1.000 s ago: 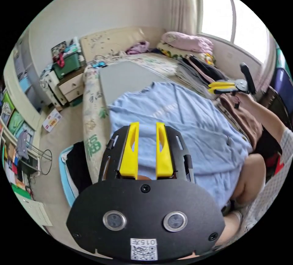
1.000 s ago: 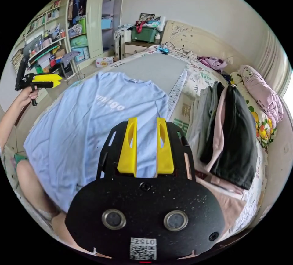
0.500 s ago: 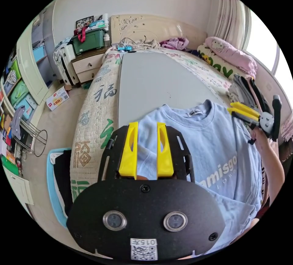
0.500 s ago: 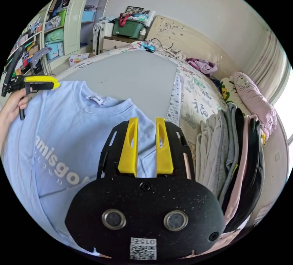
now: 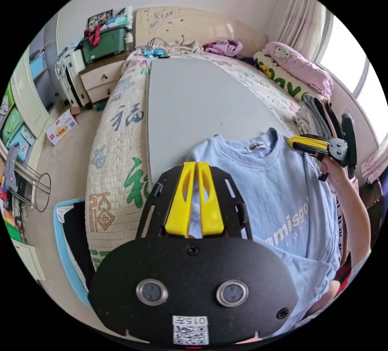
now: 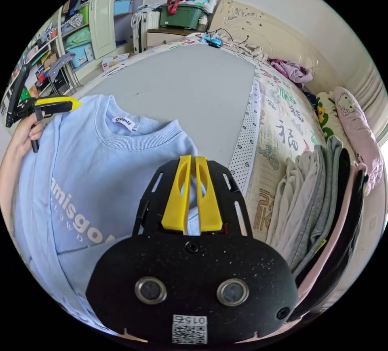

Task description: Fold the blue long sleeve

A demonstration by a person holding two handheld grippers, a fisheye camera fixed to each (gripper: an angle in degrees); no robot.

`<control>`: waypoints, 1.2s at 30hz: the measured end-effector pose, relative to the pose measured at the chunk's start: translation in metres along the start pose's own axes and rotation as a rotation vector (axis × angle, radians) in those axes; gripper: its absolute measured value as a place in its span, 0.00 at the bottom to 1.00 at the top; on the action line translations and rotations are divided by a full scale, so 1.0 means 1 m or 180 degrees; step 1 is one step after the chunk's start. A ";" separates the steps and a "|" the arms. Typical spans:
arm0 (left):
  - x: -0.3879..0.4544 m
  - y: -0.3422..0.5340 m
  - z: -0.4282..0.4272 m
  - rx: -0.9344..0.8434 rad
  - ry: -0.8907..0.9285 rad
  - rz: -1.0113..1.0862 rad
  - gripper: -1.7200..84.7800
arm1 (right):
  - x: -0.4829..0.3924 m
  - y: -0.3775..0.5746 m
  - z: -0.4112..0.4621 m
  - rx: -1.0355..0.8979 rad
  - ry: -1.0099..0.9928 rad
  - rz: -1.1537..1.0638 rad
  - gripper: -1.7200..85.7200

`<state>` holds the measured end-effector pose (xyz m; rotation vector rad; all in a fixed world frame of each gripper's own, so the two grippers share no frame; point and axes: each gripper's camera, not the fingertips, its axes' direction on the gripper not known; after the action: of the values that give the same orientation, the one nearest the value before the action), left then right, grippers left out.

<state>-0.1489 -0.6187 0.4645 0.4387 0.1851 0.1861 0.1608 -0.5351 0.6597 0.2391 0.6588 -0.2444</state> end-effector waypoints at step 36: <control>0.048 0.426 -0.402 0.0932 0.0638 -0.0306 0.08 | 0.036 0.455 -0.467 0.0535 -0.1276 0.0651 0.05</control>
<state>-0.2486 -0.0677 0.2866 0.7014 0.4326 0.1082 0.0563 0.0266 0.3433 0.4037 0.2139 -0.1446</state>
